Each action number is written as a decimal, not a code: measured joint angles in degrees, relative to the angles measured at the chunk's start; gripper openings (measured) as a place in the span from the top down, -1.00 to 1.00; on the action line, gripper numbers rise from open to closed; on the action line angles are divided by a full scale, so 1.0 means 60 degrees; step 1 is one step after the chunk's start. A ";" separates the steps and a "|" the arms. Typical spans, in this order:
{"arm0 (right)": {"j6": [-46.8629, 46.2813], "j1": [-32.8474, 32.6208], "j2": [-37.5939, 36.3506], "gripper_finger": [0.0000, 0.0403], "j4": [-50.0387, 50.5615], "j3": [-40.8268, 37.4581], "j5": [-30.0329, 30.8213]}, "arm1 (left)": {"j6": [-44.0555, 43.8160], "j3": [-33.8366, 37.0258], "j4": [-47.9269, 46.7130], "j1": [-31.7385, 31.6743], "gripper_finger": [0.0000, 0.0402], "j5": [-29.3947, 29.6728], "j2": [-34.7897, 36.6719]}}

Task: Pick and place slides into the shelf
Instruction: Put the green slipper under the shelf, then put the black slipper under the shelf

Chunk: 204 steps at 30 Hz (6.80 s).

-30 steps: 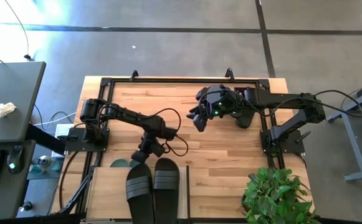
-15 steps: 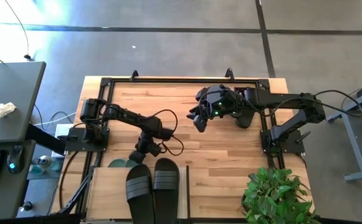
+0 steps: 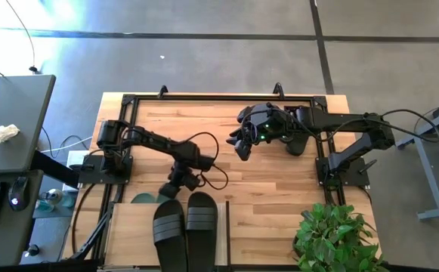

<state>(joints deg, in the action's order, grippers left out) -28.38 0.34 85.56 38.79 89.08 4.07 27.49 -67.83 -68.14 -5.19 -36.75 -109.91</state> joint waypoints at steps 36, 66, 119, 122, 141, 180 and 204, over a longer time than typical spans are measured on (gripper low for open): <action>0.0033 -0.0004 0.0000 0.36 0.0000 0.0004 0.0045 | -0.1661 -0.0183 -0.1181 -0.0007 0.15 0.1067 0.0002; 0.0075 -0.0069 0.0004 0.36 0.0187 0.0011 0.0171 | -0.3128 -0.1868 0.0392 -0.0015 -0.01 0.3937 0.0004; -0.1628 -0.0124 0.0007 0.36 0.1576 0.0011 0.0019 | -0.5652 -0.1803 0.1899 -0.0524 0.98 0.0726 -0.0619; -0.1628 -0.0124 0.0007 0.36 0.1581 0.0011 0.0047 | -0.5655 -0.1803 0.2298 -0.0342 0.98 0.0722 -0.0619; -0.1598 -0.0048 0.0007 0.36 0.2310 0.0007 -0.0011 | -0.6473 -0.0398 0.3246 -0.0215 0.98 0.1507 -0.0608; -0.0663 0.0823 0.0000 0.36 0.2302 0.0007 -0.1303 | -0.7419 0.0452 0.2876 0.0492 0.97 0.0054 -0.0612; 0.0192 0.0444 0.0000 0.36 0.2459 0.0007 -0.1004 | -0.8163 0.0444 0.3388 0.0554 0.97 -0.0751 -0.0619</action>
<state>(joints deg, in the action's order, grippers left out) -27.23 3.00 85.56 53.54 89.12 -1.96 -21.49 -65.17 -47.81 -1.87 -41.26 -113.62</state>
